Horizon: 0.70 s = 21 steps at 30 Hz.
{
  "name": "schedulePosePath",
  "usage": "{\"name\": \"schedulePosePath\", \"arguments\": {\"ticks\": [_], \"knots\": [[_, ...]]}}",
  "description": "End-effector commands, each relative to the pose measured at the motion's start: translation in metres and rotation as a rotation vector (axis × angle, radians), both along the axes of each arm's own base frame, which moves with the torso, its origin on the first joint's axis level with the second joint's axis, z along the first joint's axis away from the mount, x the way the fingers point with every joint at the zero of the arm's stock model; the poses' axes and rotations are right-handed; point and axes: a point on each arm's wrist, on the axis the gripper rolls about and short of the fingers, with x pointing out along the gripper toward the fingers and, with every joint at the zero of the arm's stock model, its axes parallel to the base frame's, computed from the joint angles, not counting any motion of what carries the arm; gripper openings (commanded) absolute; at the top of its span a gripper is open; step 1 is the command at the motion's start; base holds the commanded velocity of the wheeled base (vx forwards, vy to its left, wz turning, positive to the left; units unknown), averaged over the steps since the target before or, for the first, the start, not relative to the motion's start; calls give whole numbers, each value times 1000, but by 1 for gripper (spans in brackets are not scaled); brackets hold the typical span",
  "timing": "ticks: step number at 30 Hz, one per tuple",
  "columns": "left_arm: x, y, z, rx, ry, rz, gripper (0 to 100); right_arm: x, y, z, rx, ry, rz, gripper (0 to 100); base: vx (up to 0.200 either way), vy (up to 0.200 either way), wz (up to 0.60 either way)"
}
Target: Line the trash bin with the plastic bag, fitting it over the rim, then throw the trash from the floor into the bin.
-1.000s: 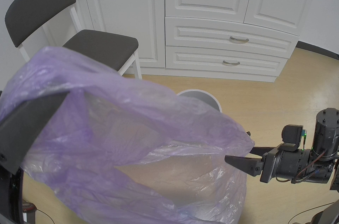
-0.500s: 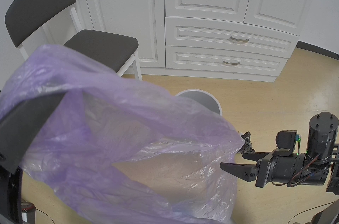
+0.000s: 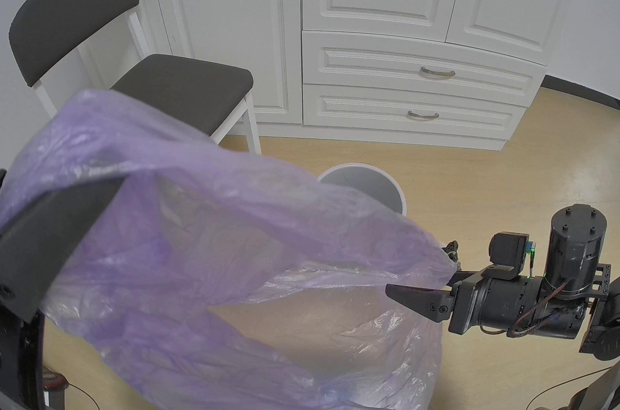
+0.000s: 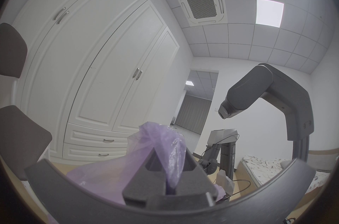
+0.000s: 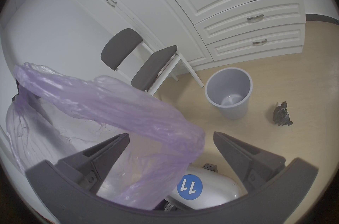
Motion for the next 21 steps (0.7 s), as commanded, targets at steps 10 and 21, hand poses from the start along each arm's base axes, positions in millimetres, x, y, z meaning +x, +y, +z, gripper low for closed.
{"name": "schedulePosePath", "arguments": {"ticks": [10, 21], "knots": [[0, 0, -1, 3, 1, -1, 0, -1, 0, 4, 21, -5, -1, 0, 0, 0, 0], [25, -10, -16, 105, 99, 105, 0, 13, -20, 22, 43, -75, -108, 0, 0, 0, 0]]}}
